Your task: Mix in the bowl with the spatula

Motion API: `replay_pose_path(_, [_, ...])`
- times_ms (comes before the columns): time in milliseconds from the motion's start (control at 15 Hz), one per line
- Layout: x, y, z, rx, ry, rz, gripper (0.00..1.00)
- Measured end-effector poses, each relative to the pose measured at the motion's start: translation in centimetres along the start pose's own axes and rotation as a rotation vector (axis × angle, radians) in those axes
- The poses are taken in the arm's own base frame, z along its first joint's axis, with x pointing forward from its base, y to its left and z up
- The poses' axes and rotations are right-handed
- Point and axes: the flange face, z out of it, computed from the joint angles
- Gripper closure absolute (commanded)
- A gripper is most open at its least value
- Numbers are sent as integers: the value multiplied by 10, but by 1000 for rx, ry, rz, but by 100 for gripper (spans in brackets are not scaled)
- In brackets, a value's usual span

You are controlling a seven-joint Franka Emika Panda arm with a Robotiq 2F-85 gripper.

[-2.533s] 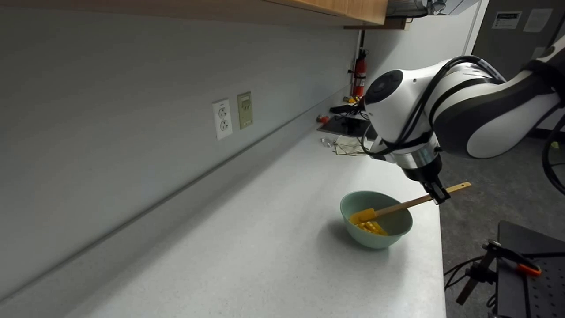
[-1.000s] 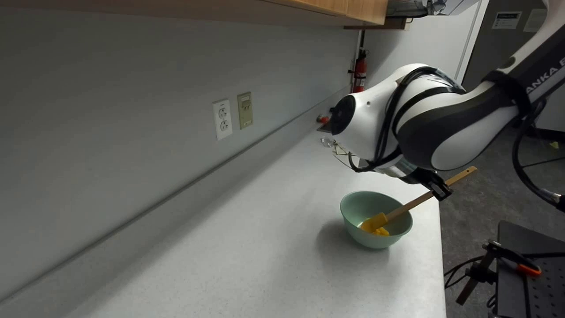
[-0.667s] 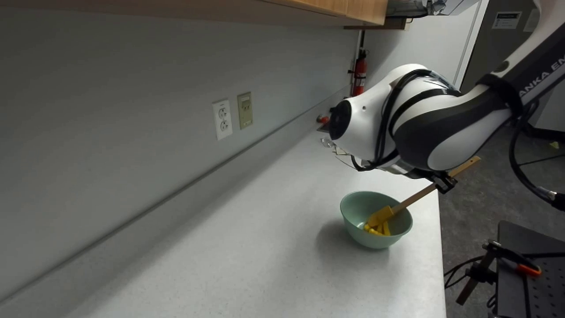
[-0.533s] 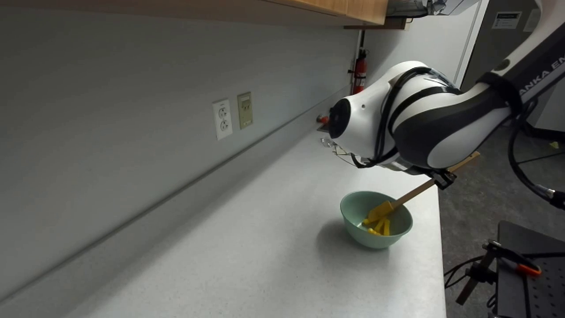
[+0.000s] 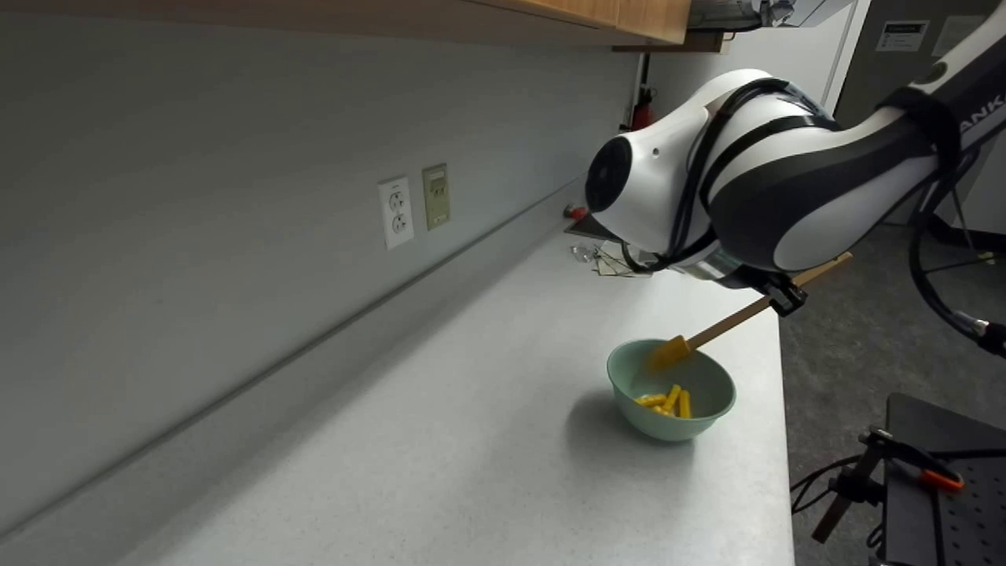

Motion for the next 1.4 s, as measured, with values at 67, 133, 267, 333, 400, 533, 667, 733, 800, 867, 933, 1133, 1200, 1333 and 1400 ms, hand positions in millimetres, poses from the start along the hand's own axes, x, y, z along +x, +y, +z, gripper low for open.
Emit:
replay_pose_path(67, [-1, 0, -2, -3, 5, 1, 96])
replay_pose_path(133, [-2, -1, -4, -6, 8, -1, 96])
replay_pose_path(267, [0, -4, -6, -11, 13, -11, 96])
replay_pose_path(333, [1, -6, -7, -14, 15, -21, 96])
replay_pose_path(400, [3, -7, -8, -16, 20, -35, 96])
replay_pose_path(533, [9, -10, -8, -15, 32, -68, 96])
replay_pose_path(667, [15, -11, -7, -9, 37, -98, 96])
replay_pose_path(733, [18, -12, -6, -6, 37, -110, 96])
replay_pose_path(800, [20, -12, -6, -3, 35, -119, 96])
replay_pose_path(867, [22, -13, -5, -1, 33, -126, 96])
replay_pose_path(933, [24, -13, -4, 1, 29, -137, 96])
replay_pose_path(1133, [26, -15, 2, 8, -4, -160, 96])
replay_pose_path(1200, [26, -15, 4, 11, -18, -165, 96])
replay_pose_path(1333, [27, -16, 7, 16, -36, -170, 96])
replay_pose_path(1400, [27, -16, 9, 18, -45, -171, 96])
